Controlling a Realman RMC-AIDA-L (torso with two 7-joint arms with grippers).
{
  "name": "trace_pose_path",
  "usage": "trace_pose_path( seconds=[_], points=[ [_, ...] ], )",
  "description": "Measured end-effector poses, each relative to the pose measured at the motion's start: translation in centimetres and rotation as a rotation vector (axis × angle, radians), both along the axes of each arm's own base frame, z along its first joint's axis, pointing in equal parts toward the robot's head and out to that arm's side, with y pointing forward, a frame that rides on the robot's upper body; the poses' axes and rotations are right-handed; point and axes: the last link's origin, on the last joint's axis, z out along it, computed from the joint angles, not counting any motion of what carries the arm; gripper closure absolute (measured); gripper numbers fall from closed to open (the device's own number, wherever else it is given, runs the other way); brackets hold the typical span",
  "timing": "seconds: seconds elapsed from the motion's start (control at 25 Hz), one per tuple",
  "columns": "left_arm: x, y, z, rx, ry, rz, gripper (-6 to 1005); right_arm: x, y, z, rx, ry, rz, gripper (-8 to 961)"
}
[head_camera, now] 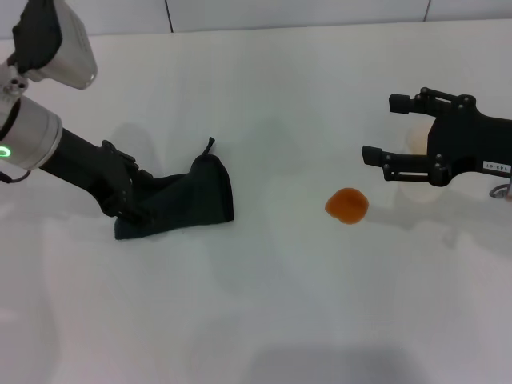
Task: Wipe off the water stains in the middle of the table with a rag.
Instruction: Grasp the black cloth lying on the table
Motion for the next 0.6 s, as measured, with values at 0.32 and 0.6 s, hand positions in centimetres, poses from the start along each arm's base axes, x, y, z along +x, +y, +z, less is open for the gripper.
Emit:
trace_pose_path(
  seconds=[0.32,0.6],
  points=[
    [-0.1,0.3,-0.7,0.025,0.008,-0.016,373,0.1,0.0,0.0,0.001,0.0,-0.002,96],
    [-0.6,0.3,-1.7,0.036,0.017,-0.028,375,0.3,0.0,0.0,0.002,0.001,-0.011,97]
  ],
)
